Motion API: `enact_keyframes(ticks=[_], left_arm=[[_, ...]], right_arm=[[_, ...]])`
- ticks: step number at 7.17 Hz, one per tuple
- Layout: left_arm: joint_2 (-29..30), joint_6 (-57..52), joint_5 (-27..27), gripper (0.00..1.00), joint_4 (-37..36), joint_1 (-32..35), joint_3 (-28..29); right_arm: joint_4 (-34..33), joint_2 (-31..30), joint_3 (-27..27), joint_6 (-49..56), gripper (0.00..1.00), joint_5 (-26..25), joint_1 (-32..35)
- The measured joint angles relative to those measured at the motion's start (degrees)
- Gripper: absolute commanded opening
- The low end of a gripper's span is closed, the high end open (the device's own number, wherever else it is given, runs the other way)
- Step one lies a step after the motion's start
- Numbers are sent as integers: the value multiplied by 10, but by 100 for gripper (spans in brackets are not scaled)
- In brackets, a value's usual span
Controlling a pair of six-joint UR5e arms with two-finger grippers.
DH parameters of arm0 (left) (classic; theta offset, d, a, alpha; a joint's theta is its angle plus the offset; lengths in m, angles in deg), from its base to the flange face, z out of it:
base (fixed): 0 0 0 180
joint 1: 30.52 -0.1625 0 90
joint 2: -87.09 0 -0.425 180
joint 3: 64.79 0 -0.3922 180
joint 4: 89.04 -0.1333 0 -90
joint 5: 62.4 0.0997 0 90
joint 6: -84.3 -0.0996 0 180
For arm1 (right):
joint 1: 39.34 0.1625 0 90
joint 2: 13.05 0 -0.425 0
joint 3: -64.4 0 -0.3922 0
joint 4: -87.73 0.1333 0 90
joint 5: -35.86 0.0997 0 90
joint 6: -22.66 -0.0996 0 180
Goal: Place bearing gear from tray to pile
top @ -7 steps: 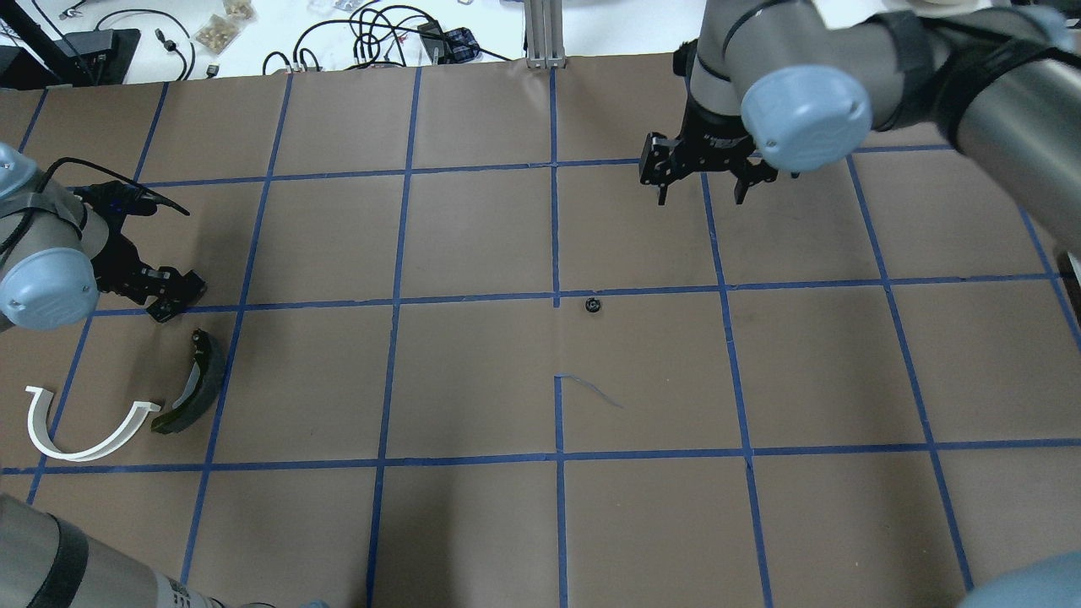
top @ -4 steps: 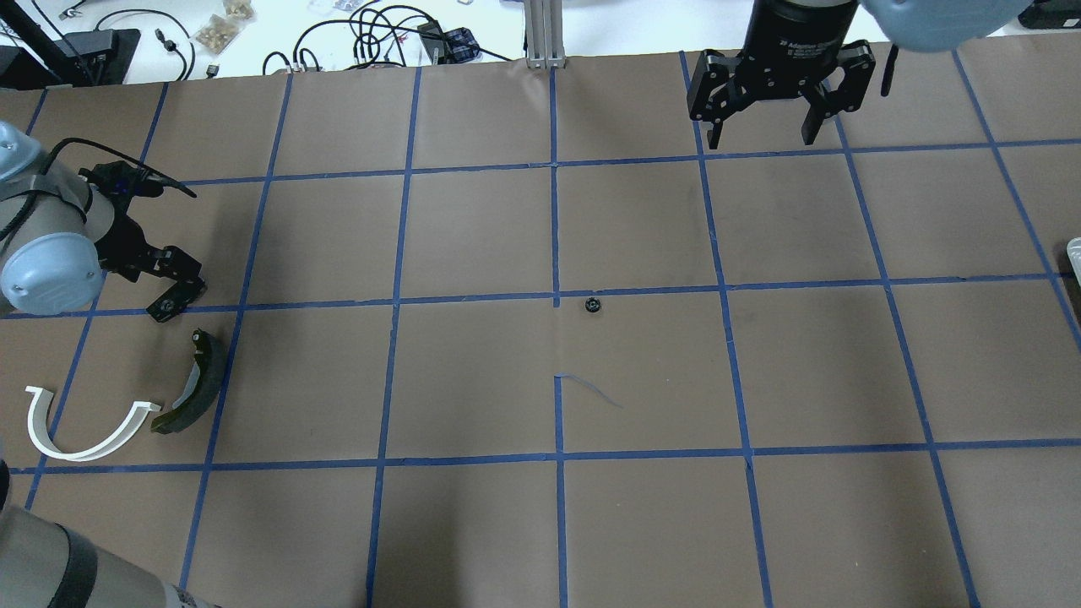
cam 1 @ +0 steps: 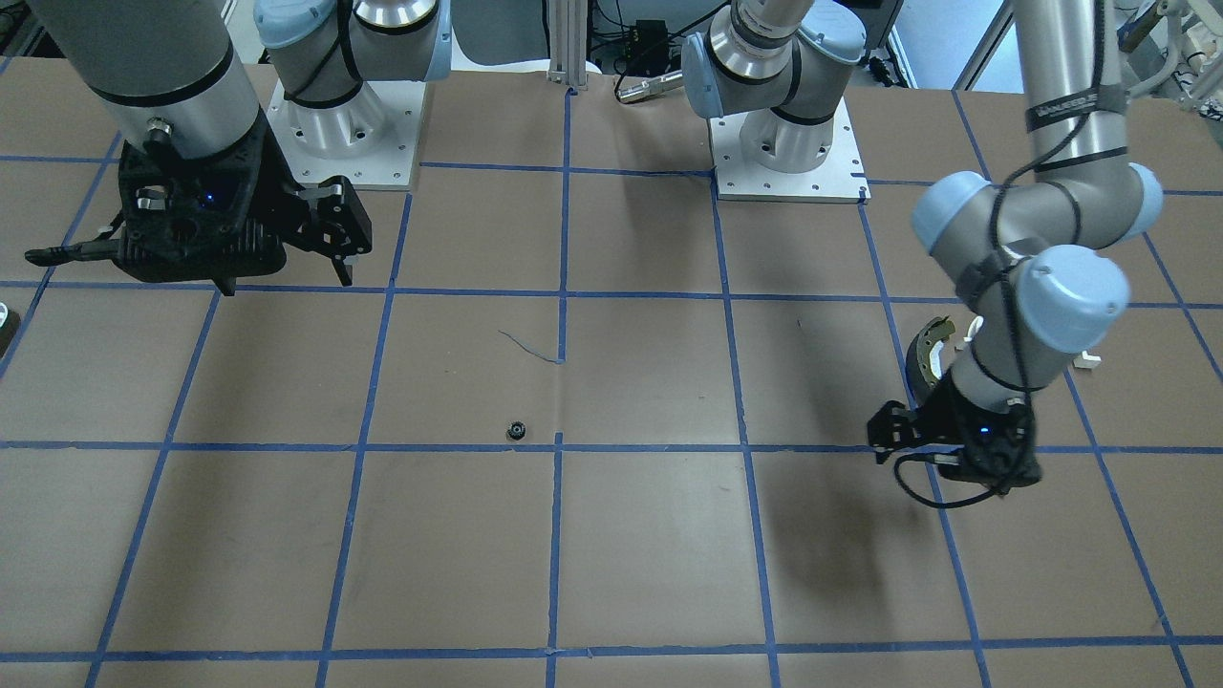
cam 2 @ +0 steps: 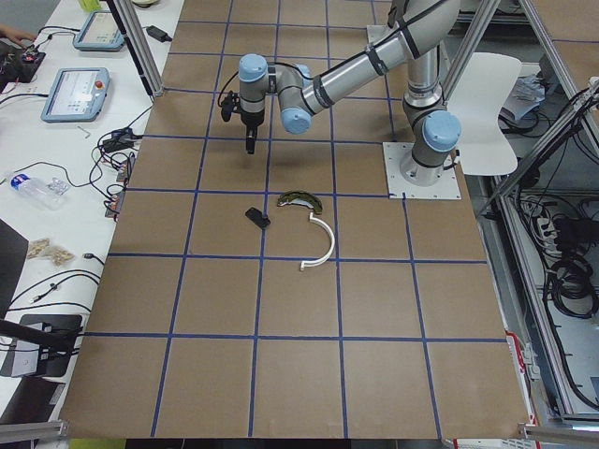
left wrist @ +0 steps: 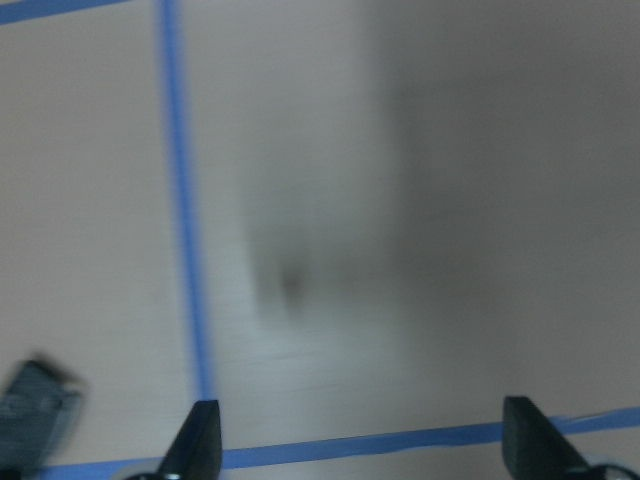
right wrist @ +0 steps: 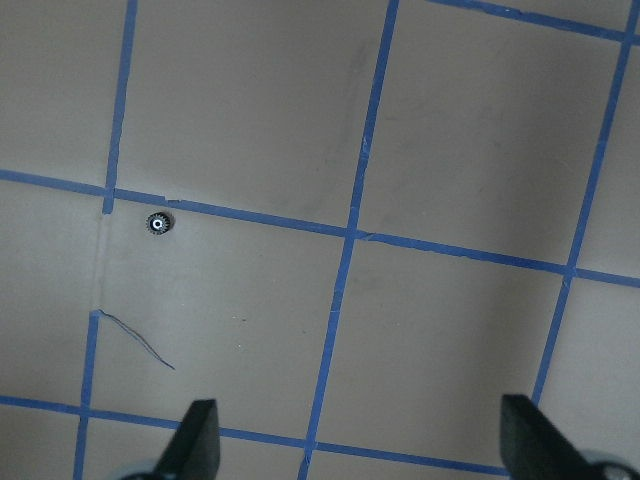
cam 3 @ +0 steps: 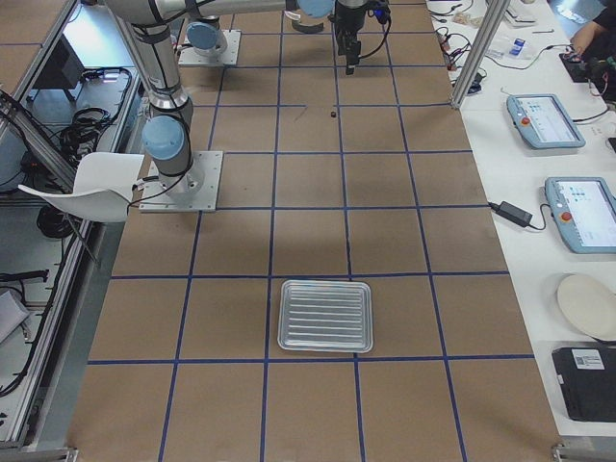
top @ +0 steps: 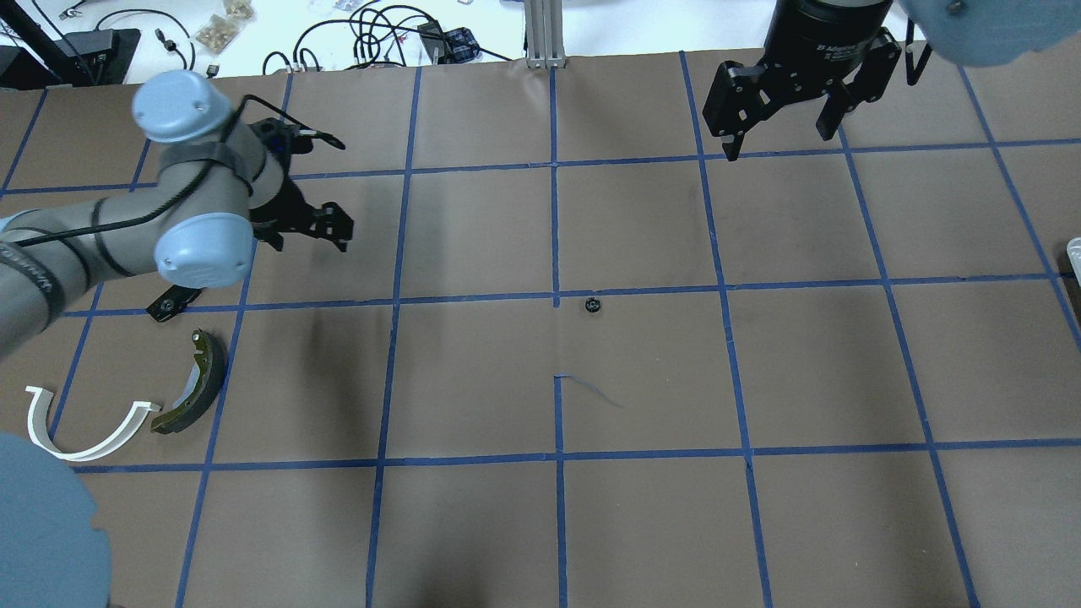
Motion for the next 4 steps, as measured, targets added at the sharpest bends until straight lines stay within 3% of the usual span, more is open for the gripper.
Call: enact_keyframes(ticks=[4], left_arm=[[46,221,-15,100,-1,196,53]], right_arm=[[-40,-37,57,-96,100,4,2]])
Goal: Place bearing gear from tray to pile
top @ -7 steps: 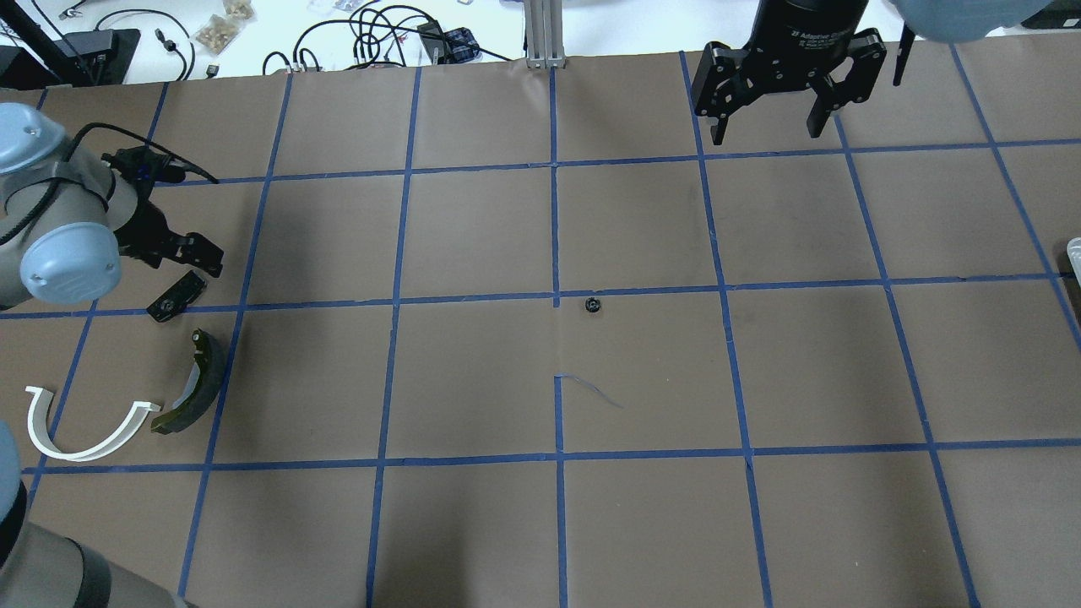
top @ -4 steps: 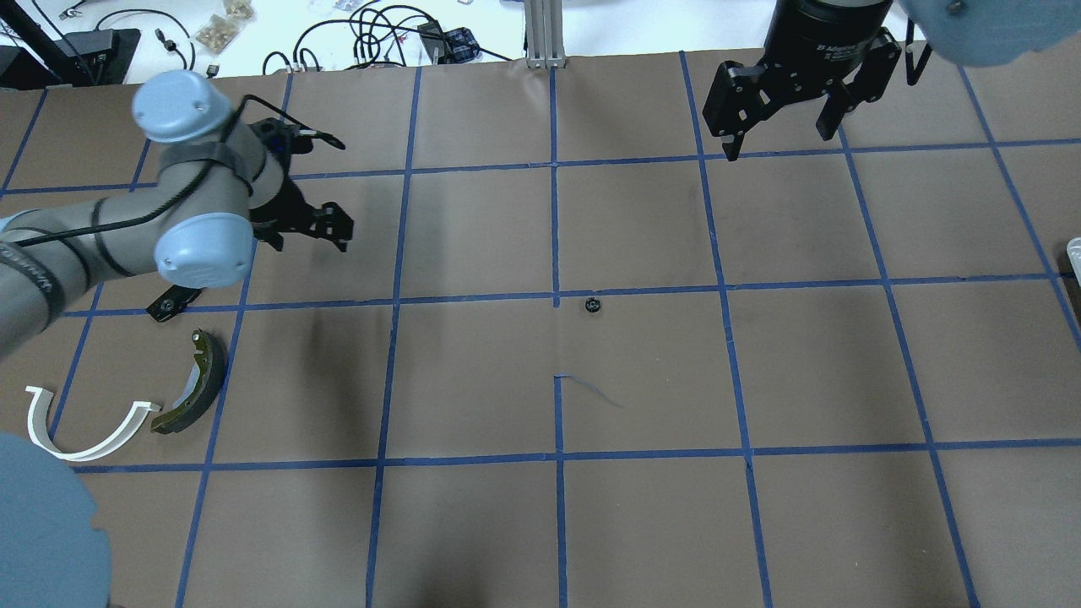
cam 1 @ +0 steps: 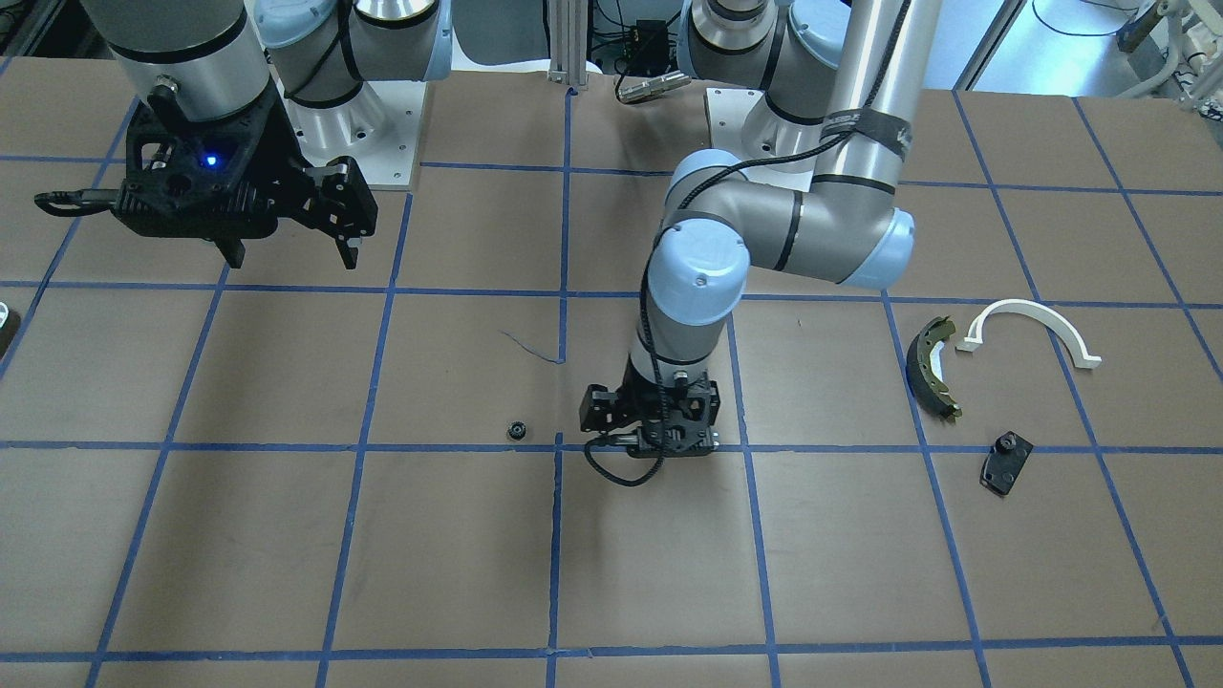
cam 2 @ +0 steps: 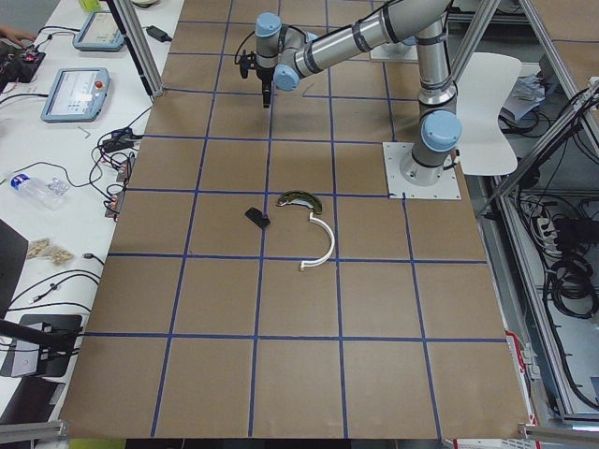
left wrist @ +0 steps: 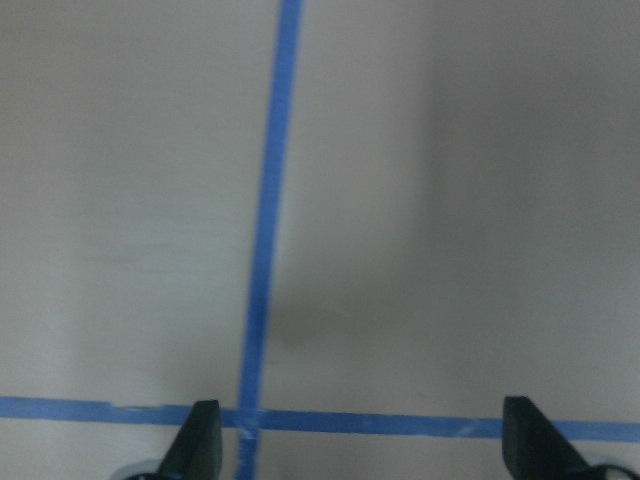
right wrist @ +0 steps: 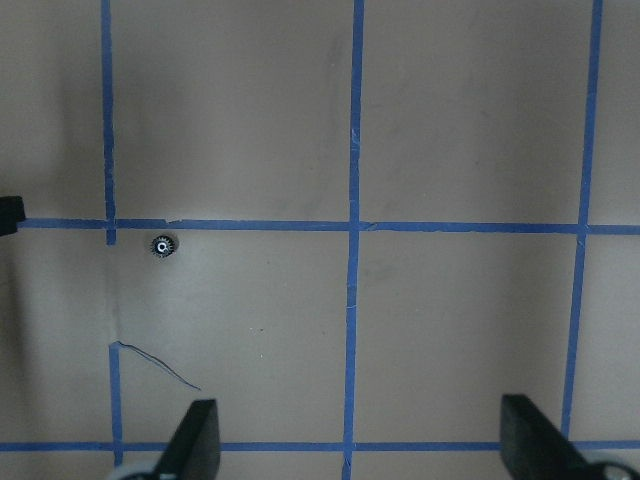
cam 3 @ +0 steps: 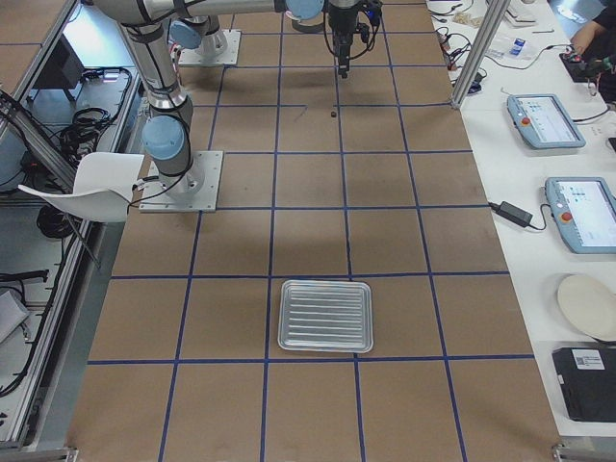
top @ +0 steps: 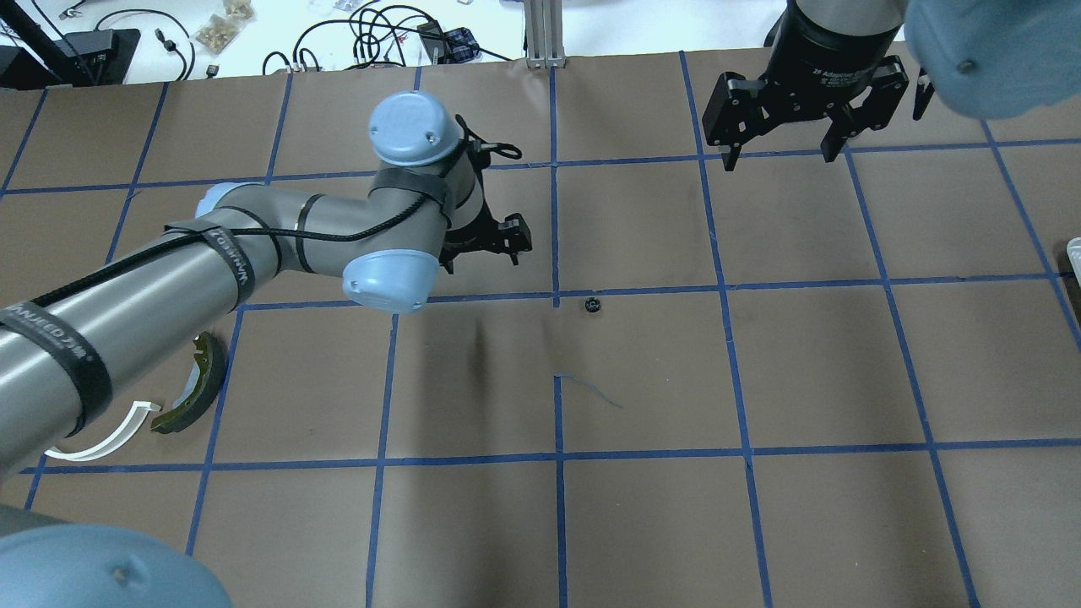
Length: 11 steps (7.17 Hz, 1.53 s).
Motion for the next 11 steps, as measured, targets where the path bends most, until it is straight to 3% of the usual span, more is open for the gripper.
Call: enact_keyframes(ticks=[2,4,6,9,11], left_arm=[[32,67,1,100,0,51,35],[57,103,12,100,-1,87,46],[81,130,24,94,-1,103,60],[103,140,30,62,5,115,73],[105,145,30,47,7,118,73]], right_arm=[[-40,-16,31,-6,100,0,-1],[-47,-19,32,-6,100,2,-4],[-45,-18,25,-8,100,4,-6],[-46,-19,20,-33,100,4,-6],[-49,-19,20,-35,100,5,-4]])
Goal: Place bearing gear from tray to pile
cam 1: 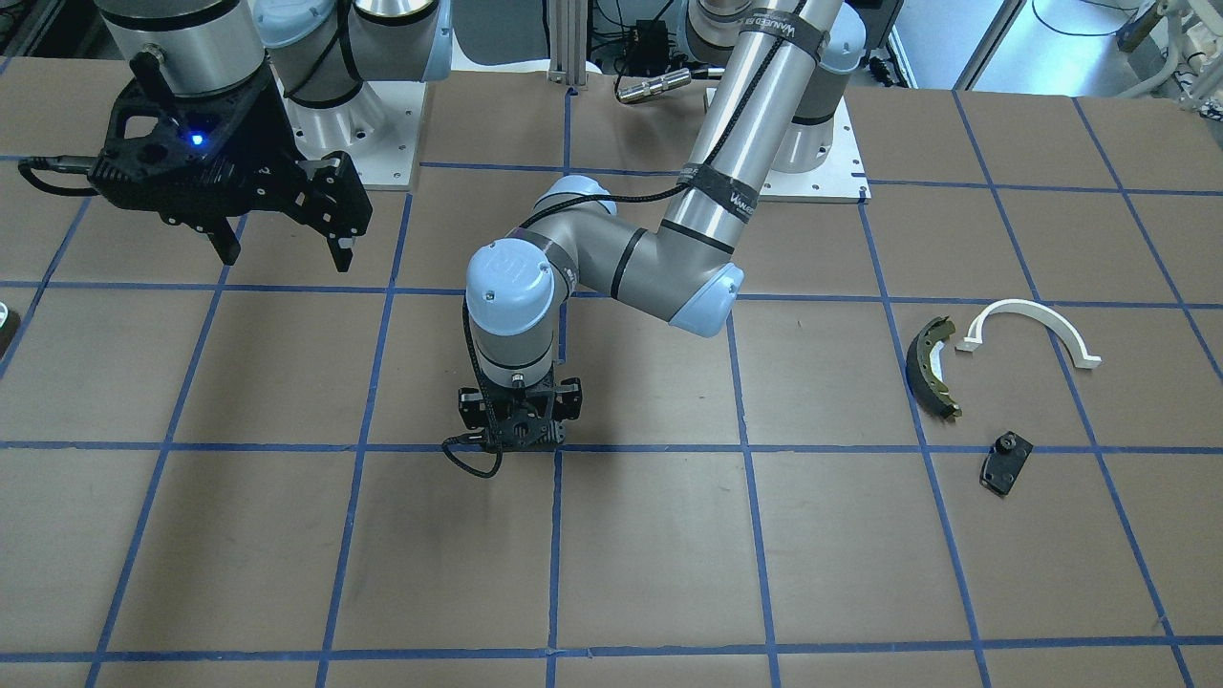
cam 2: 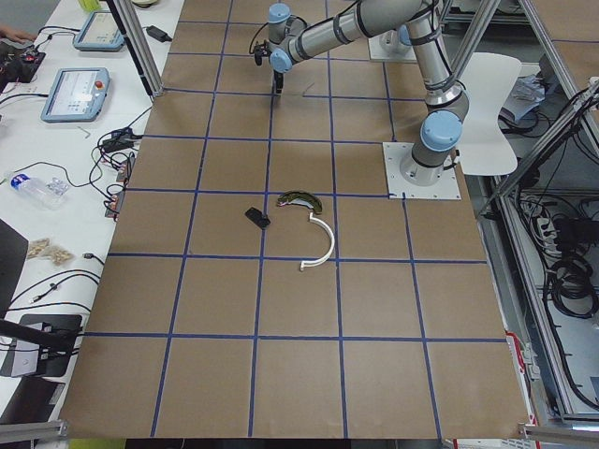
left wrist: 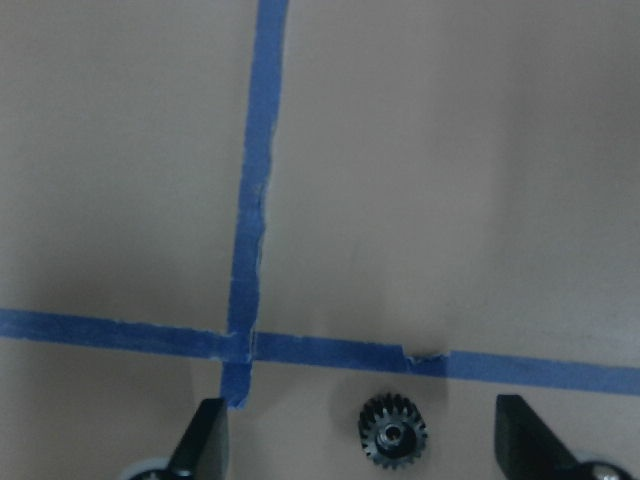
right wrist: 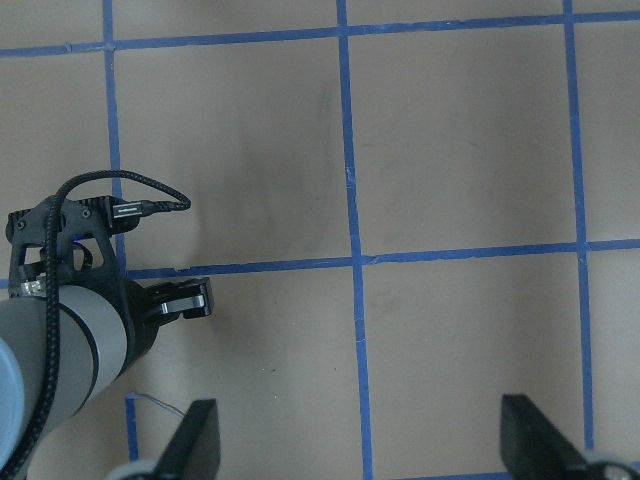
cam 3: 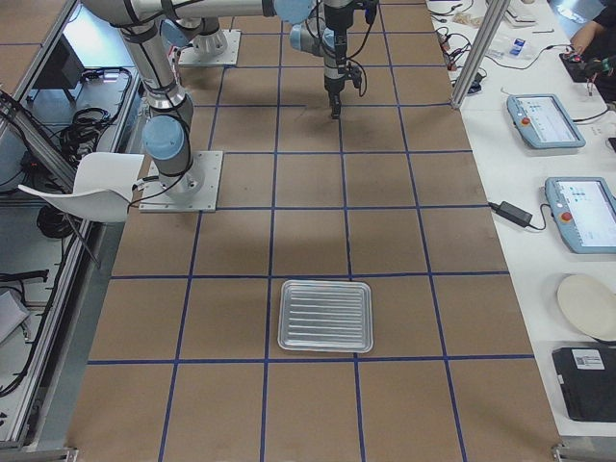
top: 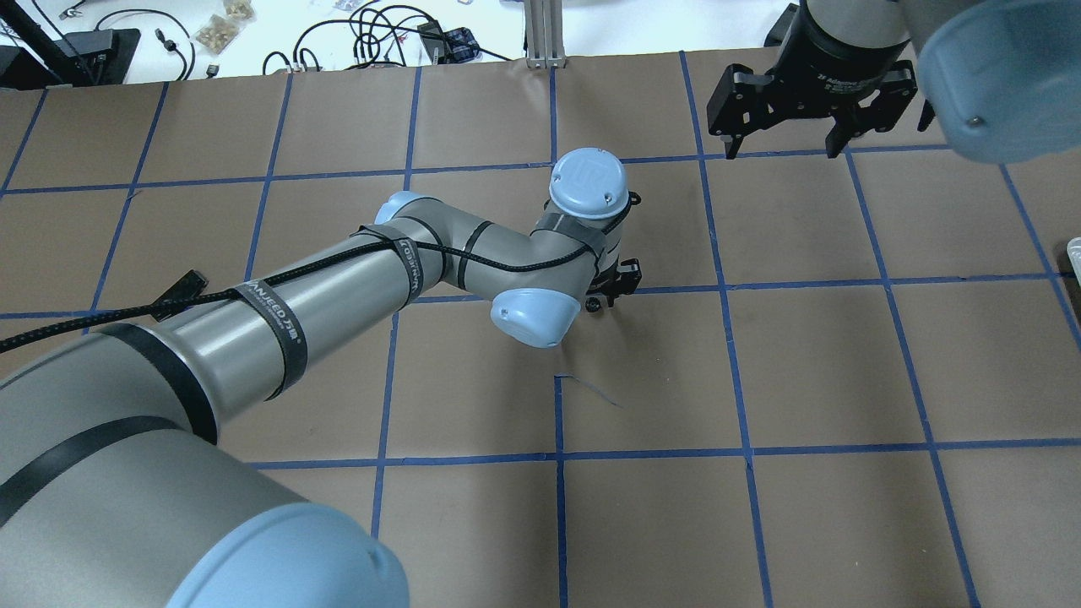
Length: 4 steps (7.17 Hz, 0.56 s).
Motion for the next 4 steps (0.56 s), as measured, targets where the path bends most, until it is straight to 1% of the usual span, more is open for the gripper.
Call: enact_keyframes(ticks=[1,2,3,4], left_arm=[[1,6,-1,30,0,0,1],[1,7,-1,18,1,0,2],[1,6,-1,12,1,0,3],[1,4,-1,11,1,0,3]], right_arm=[[0,0,0,0,100,0,0],[0,0,1,0,100,0,1],[0,1,2,0,100,0,1],[1,1,2,0,100,0,1]])
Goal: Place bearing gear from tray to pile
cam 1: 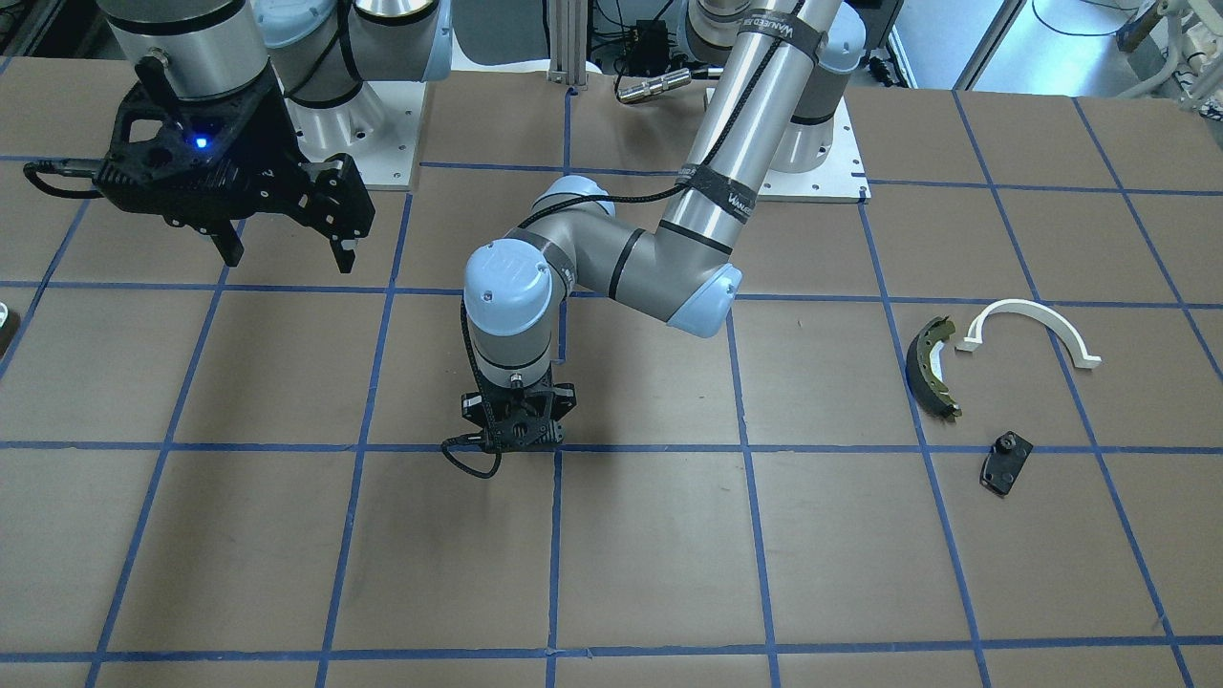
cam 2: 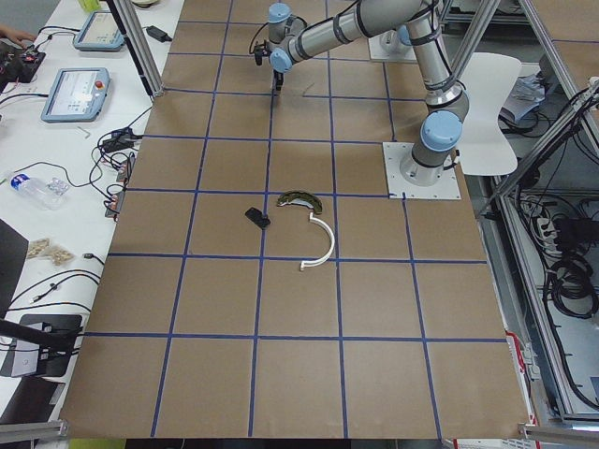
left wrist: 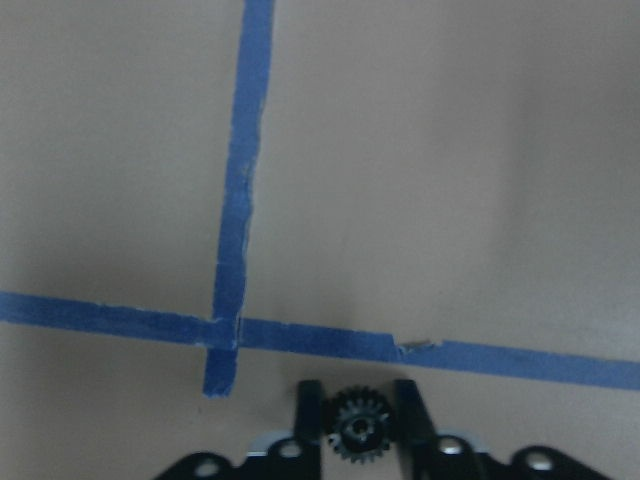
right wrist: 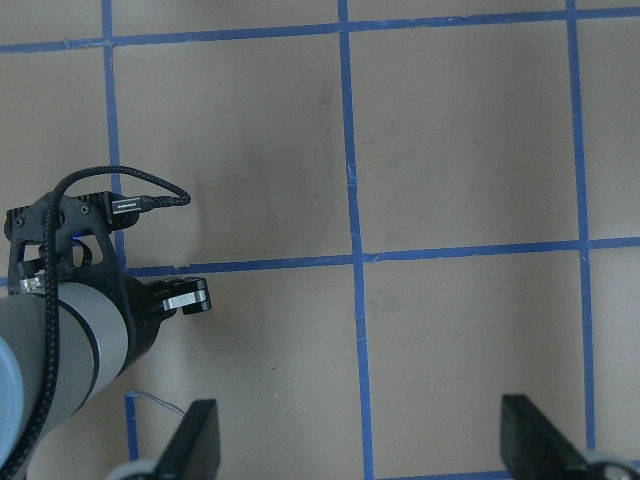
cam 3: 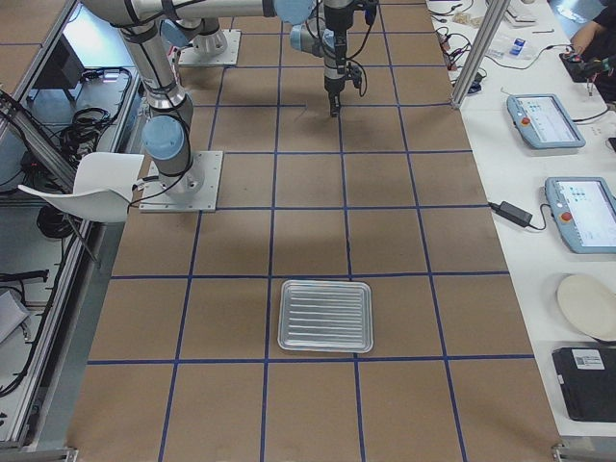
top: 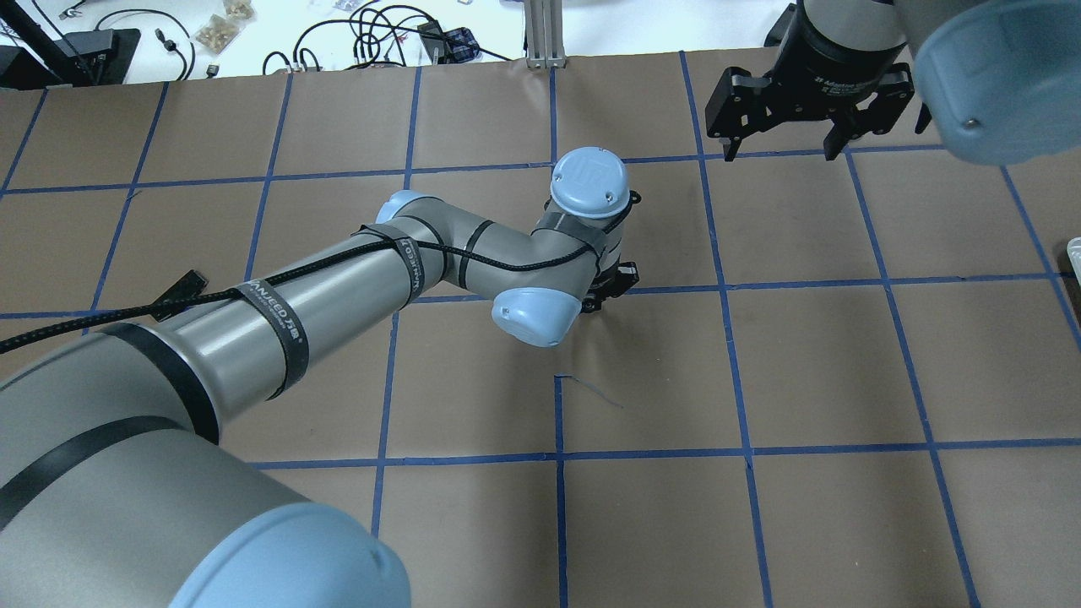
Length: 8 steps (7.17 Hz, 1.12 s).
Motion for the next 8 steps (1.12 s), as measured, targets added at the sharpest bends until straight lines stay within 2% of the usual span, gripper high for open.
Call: enact_keyframes(ticks=[1,3,4,7,8], left_arm=[[-4,-4,1,10,4,-3,-1],[-39,-53,5,9,60,-33,-4],[-64,-108,7,9,95,-83,-7],[-140,-376,19,7,165,-281,-16],[-156,-451,22,3,180,-334,-20]], right_arm=[[1,0,0,0,100,0,0],[1,0,0,0,100,0,0],[1,0,0,0,100,0,0],[2,0,1,0,100,-1,0],[2,0,2,0,100,-1,-1]])
